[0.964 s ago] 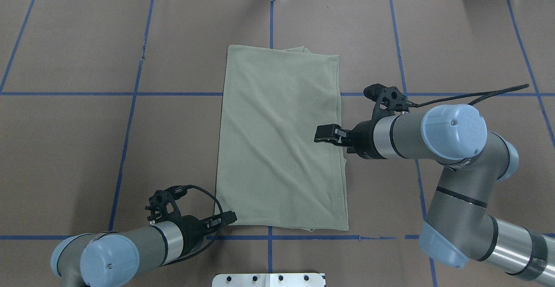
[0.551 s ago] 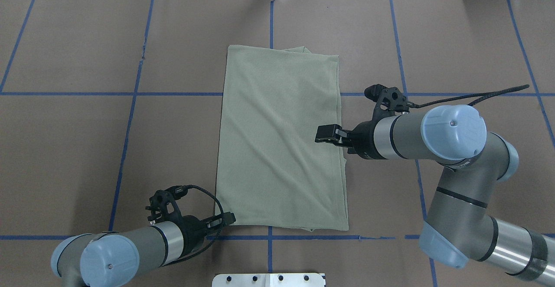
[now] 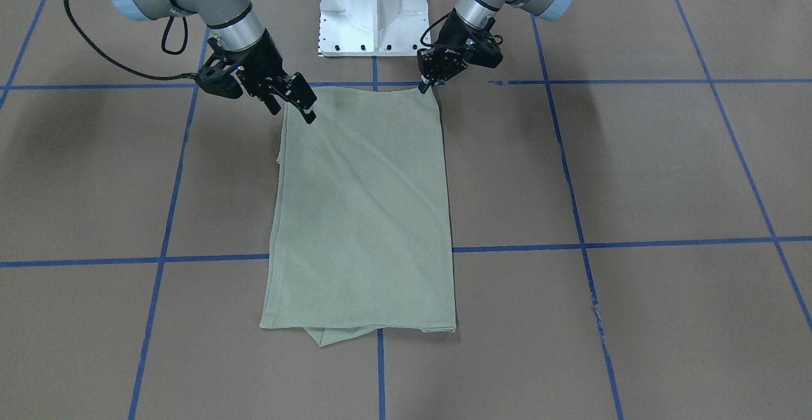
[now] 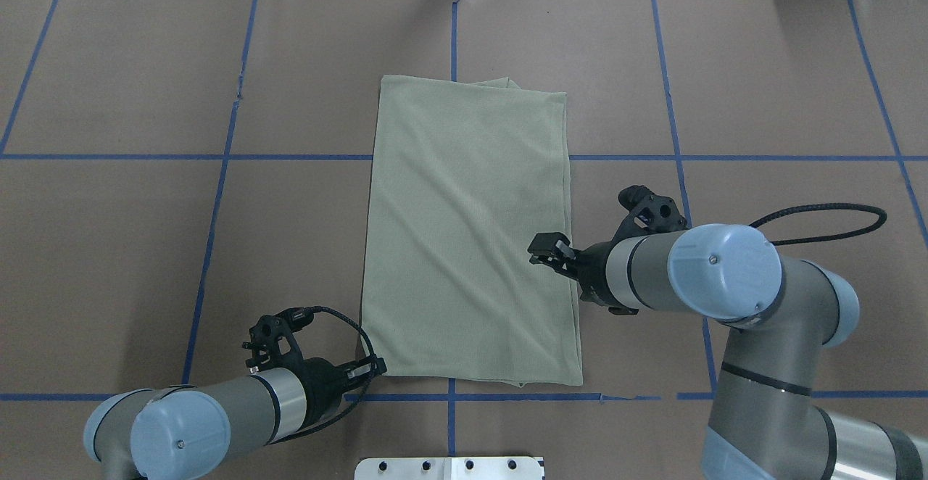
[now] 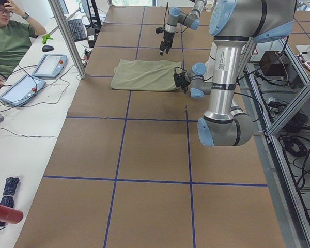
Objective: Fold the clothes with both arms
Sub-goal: 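Lower the right gripper to the shirt's near corner beside the left gripper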
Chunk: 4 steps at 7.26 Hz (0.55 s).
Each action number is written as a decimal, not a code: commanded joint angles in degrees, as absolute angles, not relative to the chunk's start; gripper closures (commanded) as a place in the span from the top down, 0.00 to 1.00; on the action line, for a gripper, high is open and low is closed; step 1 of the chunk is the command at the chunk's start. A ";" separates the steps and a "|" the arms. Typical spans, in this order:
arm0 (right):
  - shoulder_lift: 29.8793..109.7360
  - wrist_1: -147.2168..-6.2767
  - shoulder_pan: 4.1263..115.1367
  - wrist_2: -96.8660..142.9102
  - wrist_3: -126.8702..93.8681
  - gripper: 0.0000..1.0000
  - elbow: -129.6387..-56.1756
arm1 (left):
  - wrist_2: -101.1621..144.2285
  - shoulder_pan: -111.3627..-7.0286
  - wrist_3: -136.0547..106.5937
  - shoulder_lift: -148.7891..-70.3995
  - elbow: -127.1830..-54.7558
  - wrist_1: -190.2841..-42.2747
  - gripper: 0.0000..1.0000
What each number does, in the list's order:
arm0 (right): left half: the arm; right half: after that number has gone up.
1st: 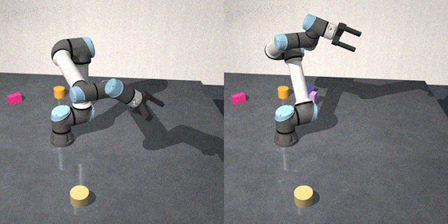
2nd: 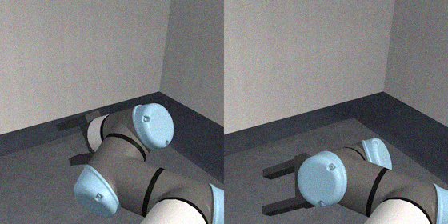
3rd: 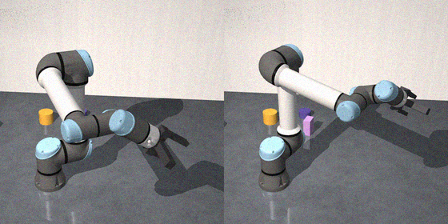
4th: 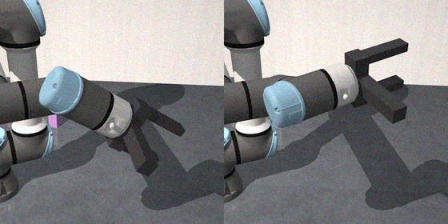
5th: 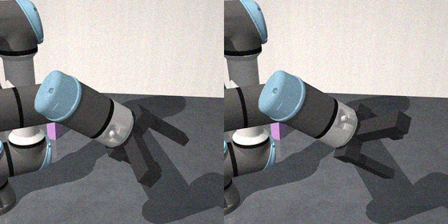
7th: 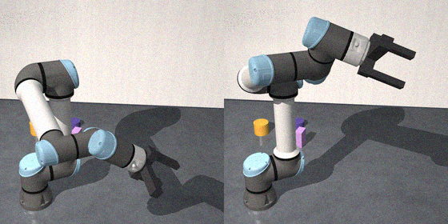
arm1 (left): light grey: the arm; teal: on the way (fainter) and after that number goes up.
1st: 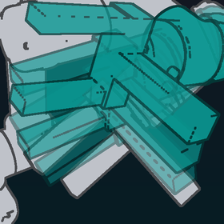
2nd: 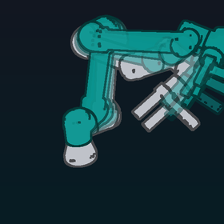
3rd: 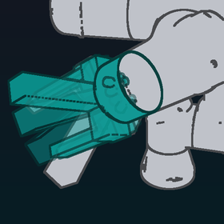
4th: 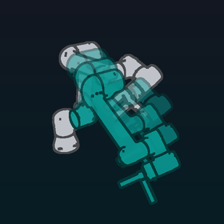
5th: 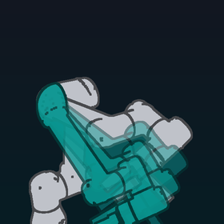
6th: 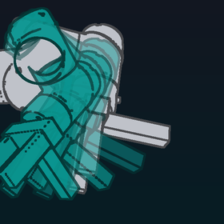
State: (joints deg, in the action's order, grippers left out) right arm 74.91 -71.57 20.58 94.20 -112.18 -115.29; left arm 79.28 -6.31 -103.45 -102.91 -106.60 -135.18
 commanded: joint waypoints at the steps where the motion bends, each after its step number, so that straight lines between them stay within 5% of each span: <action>1: 74.18 -81.37 10.85 85.54 -119.25 1.00 -116.46 | 79.28 -6.24 -103.45 -103.01 -106.79 -135.18 0.00; 4: 68.73 -81.48 7.92 85.43 -122.78 1.00 -107.94 | 79.28 -6.24 -103.45 -102.75 -107.58 -135.18 0.00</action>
